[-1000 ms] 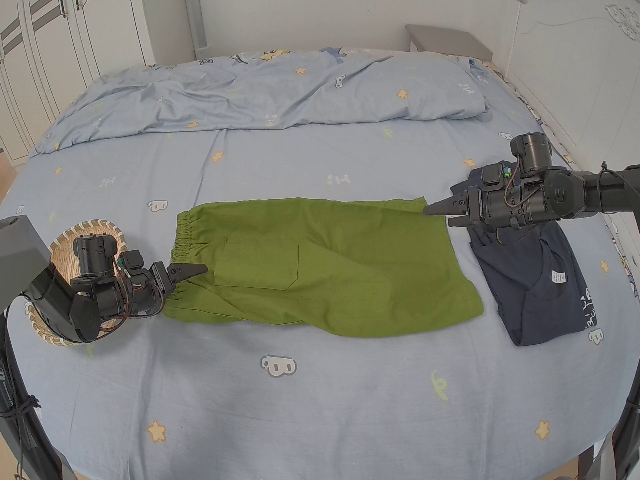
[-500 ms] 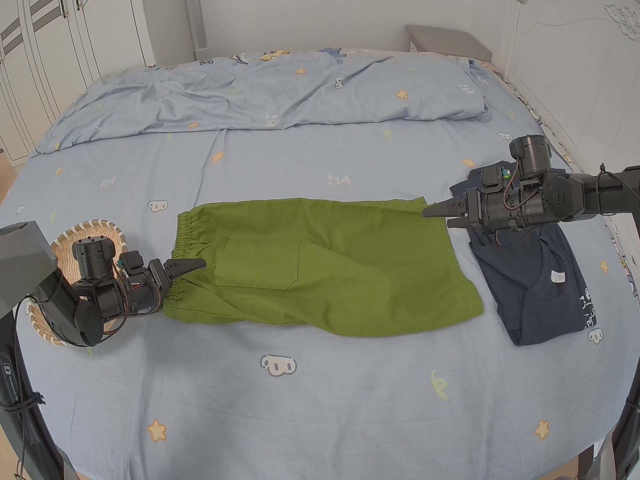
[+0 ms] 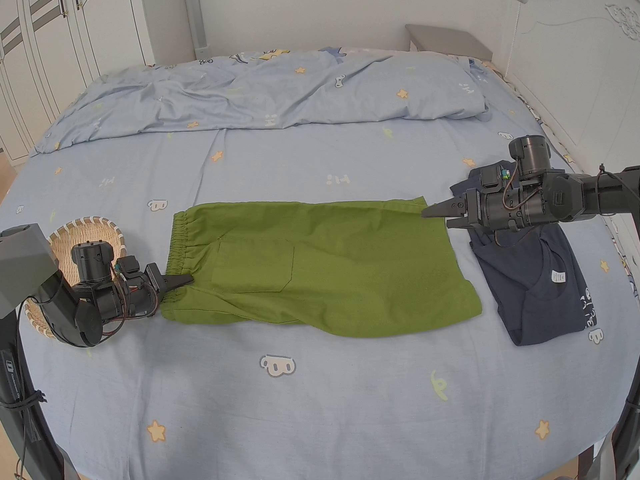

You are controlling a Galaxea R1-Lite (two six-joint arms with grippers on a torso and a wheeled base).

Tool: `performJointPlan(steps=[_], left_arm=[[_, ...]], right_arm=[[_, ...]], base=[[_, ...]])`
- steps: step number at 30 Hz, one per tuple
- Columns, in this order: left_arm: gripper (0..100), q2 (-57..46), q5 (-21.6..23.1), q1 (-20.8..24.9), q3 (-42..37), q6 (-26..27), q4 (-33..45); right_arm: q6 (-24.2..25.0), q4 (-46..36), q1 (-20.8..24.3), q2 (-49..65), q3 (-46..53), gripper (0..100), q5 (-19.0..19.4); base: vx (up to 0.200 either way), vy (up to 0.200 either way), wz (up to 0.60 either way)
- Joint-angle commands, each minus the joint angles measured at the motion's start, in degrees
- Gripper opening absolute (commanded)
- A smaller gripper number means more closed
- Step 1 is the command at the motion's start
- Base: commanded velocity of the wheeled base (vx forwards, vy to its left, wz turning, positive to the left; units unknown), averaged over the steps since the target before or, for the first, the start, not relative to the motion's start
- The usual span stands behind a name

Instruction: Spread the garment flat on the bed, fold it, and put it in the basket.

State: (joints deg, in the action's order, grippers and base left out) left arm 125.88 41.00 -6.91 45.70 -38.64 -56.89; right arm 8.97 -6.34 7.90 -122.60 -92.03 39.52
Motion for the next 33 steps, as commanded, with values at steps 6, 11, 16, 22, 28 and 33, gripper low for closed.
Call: performJointPlan(steps=[6,11,16,22,28,33], left_arm=[[0,-0.99,0.49,0.06,-0.26,-0.12,-0.15],[0,-3.71,0.49,0.94,-0.26,-0.2,0.82],[0,-4.59,0.49,1.11,0.26,-0.82,1.17],[0,-4.68,0.49,1.11,0.35,-0.82,1.17],[0,-4.68,0.49,1.11,0.26,-0.82,1.08],[0,-4.59,0.49,1.2,0.18,-0.82,1.08]], right_arm=[[-0.1,-0.08,-0.08,0.08,0.18,100,-0.06],[-0.01,-0.34,-0.96,0.43,3.96,100,-0.23],[-0.01,-0.69,-3.24,0.17,8.18,100,-1.9],[-0.36,-0.34,-4.03,0.43,13.63,100,-2.08],[-0.8,-0.25,-3.86,-0.18,16.0,100,-1.99],[-0.62,-0.25,-2.63,-1.41,15.47,100,-1.29]], base=[[0.0,0.0,0.0],[0.0,0.0,0.0],[0.0,0.0,0.0],[0.0,0.0,0.0],[0.0,0.0,0.0],[0.0,0.0,0.0]])
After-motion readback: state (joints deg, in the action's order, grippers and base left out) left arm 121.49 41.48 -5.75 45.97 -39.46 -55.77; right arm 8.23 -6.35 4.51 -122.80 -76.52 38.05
